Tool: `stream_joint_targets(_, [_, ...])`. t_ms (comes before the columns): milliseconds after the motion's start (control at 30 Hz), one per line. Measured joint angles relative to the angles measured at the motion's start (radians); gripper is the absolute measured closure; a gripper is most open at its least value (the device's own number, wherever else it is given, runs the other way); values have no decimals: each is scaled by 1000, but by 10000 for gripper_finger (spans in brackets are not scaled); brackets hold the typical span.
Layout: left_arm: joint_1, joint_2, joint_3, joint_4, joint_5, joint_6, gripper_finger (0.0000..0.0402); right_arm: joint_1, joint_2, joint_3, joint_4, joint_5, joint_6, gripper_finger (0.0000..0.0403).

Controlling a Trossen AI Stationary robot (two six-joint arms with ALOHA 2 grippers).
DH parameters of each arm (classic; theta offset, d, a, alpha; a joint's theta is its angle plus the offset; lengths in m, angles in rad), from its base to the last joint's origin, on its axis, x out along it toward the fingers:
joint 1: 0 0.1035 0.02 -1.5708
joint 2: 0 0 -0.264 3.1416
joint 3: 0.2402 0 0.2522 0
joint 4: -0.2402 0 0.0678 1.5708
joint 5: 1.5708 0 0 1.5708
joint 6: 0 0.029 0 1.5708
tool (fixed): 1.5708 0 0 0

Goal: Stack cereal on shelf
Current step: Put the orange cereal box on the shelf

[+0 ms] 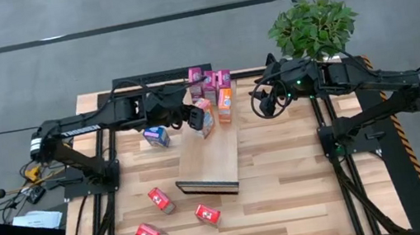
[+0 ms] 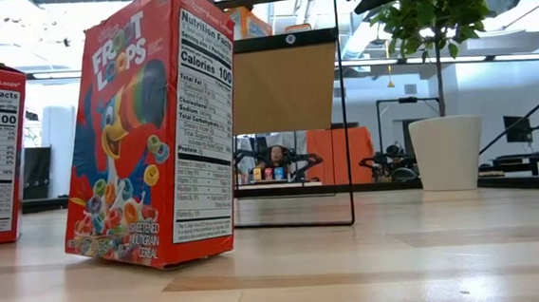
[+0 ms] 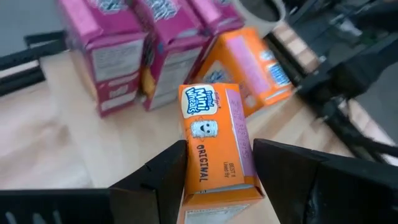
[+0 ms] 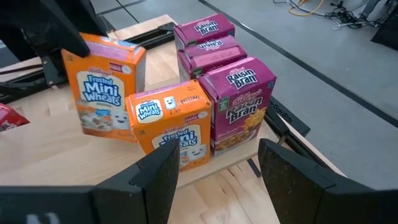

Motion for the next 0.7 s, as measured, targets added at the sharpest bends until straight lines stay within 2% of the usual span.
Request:
stream_joint_targets(133, [0, 16, 1, 25, -6, 8, 228, 0, 0, 0, 0, 0, 0, 158])
stream_joint_targets(267, [-5, 36, 2, 64, -55, 34, 228, 0, 0, 1, 0, 0, 0, 158])
stream_joint_targets(500, [-6, 48, 1, 128, -54, 87, 228, 0, 0, 1, -3, 0, 0, 158])
stream_joint_targets(700, [-6, 0, 1, 111, -84, 108, 228, 0, 0, 1, -6, 0, -1, 158])
